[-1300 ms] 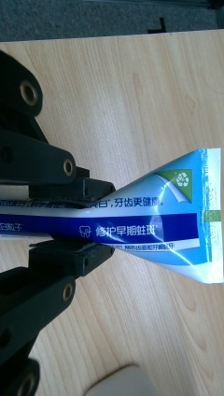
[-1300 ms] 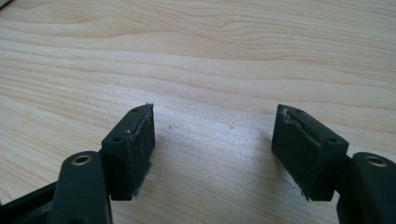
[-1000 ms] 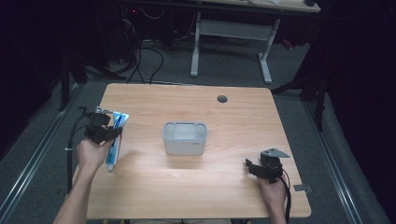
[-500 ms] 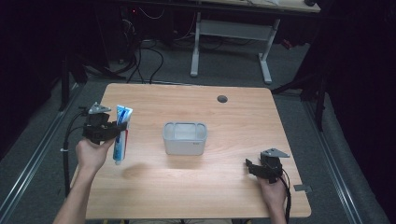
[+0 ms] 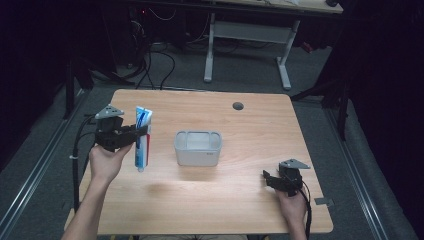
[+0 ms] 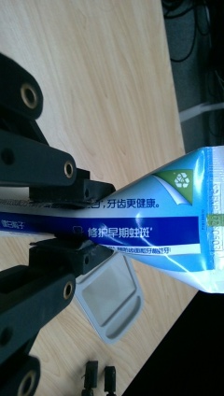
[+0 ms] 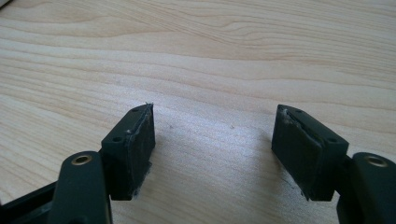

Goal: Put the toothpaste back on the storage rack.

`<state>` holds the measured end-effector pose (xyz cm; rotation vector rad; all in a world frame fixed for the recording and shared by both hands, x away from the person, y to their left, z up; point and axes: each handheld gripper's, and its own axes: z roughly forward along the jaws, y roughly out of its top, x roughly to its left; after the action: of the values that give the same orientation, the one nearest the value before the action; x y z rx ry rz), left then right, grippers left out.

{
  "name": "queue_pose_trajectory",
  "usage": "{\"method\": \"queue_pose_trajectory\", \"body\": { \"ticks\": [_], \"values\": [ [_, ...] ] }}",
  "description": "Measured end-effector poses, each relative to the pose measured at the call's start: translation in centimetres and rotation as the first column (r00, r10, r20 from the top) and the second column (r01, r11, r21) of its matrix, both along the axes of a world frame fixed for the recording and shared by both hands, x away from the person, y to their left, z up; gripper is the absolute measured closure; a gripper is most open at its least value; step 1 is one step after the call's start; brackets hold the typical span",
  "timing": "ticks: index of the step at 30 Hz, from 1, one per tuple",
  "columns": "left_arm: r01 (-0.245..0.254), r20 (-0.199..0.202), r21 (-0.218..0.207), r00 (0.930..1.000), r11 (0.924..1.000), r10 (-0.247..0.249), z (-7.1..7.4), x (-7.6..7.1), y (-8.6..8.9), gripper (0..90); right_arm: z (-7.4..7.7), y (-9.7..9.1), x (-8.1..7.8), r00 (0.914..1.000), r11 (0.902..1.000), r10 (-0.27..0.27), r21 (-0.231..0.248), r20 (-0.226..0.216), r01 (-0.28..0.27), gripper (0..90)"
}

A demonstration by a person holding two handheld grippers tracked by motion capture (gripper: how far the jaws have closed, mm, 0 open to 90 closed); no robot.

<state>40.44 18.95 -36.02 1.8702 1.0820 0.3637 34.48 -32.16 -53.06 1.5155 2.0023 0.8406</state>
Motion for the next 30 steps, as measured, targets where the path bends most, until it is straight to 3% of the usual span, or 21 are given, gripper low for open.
{"method": "queue_pose_trajectory", "body": {
  "ticks": [13, 30],
  "values": [
    [0.064, 0.031, -0.064, 0.9976, 0.9959, -0.062, 1.6, -0.1, -2.0, 74.8, 0.0, 0.0, 0.0, 1.0000, 1.0000, 0.000, 0.001, 0.000, 0.000, 30.2],
    [0.101, 0.073, -0.097, 0.9928, 0.9901, -0.095, 3.6, 0.6, -4.5, 74.9, 0.0, 0.0, 0.0, 1.0000, 1.0000, 0.006, 0.002, 0.000, -0.006, 30.1]
  ]
}}
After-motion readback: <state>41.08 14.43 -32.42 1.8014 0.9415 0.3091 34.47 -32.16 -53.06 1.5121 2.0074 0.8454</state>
